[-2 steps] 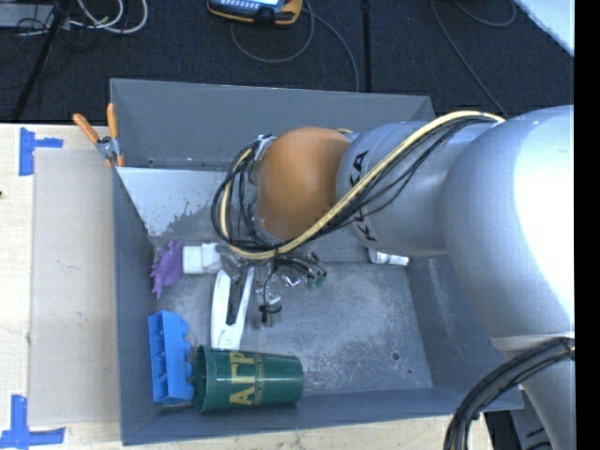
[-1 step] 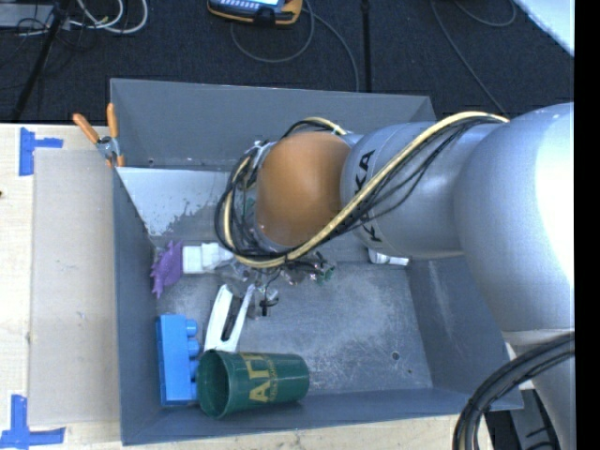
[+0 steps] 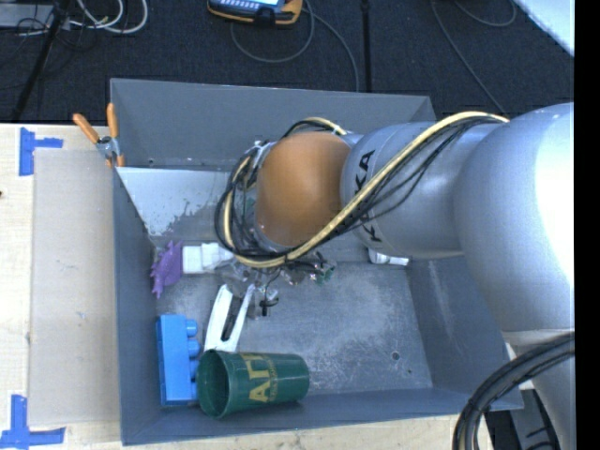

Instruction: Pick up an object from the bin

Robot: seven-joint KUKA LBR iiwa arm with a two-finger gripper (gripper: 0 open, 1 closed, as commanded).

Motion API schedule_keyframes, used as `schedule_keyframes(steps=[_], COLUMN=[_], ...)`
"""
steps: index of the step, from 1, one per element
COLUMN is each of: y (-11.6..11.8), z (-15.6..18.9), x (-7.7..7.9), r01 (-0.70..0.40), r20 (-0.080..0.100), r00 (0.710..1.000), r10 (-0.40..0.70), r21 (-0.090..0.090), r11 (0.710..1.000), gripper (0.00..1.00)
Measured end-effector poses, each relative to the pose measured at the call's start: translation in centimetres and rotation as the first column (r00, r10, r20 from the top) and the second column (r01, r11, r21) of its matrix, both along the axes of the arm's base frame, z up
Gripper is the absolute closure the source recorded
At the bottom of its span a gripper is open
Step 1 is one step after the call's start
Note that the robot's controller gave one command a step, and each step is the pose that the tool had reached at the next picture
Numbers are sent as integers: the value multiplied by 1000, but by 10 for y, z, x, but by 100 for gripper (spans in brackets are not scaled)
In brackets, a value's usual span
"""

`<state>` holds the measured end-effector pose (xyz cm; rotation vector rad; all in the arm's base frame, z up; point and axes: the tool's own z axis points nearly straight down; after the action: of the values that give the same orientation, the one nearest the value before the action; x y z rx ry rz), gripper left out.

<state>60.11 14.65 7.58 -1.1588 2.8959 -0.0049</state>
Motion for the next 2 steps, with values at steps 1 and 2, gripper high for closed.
schedule_keyframes(steps=[1, 2], y=[2, 2], z=[113, 113], x=[-3, -3], r01=[-37, -36], r20=[-1, -1], r00=[999, 999], r10=[37, 36], r21=[0, 0], r11=[999, 999], gripper=[100, 100])
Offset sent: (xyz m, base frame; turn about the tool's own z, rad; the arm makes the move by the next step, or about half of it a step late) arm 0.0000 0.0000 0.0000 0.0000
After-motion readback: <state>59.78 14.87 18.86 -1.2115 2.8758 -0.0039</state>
